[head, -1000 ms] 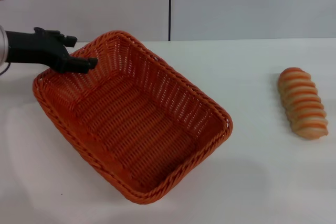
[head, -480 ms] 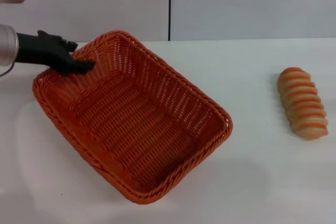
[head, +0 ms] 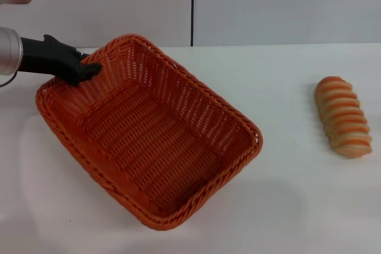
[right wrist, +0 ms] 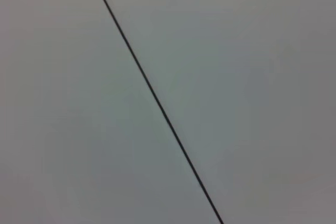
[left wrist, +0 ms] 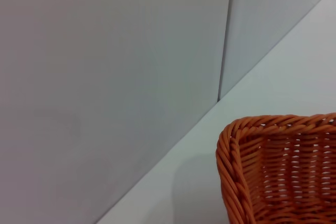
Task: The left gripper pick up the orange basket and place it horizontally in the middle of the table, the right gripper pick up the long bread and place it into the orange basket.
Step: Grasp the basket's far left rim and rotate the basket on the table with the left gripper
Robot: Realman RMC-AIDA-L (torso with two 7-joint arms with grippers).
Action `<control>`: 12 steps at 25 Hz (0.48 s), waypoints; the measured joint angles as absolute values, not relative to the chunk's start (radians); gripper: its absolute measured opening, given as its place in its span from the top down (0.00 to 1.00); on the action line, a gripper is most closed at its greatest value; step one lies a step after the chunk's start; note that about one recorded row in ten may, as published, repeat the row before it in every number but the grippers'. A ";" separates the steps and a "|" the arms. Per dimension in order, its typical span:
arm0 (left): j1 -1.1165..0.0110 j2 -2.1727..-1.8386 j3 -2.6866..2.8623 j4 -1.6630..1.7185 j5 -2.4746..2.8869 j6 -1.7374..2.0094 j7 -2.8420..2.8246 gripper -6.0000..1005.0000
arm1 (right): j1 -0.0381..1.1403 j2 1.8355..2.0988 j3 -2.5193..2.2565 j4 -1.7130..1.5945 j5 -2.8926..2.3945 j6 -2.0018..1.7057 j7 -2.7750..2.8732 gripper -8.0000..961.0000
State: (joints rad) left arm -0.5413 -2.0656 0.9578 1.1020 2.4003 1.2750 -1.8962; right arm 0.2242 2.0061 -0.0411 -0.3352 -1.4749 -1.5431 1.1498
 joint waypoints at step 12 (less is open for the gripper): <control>-0.544 -2.060 0.883 1.108 2.376 1.367 -1.966 0.82 | 0.230 2.005 -0.040 -0.336 -1.477 -1.543 1.151 0.32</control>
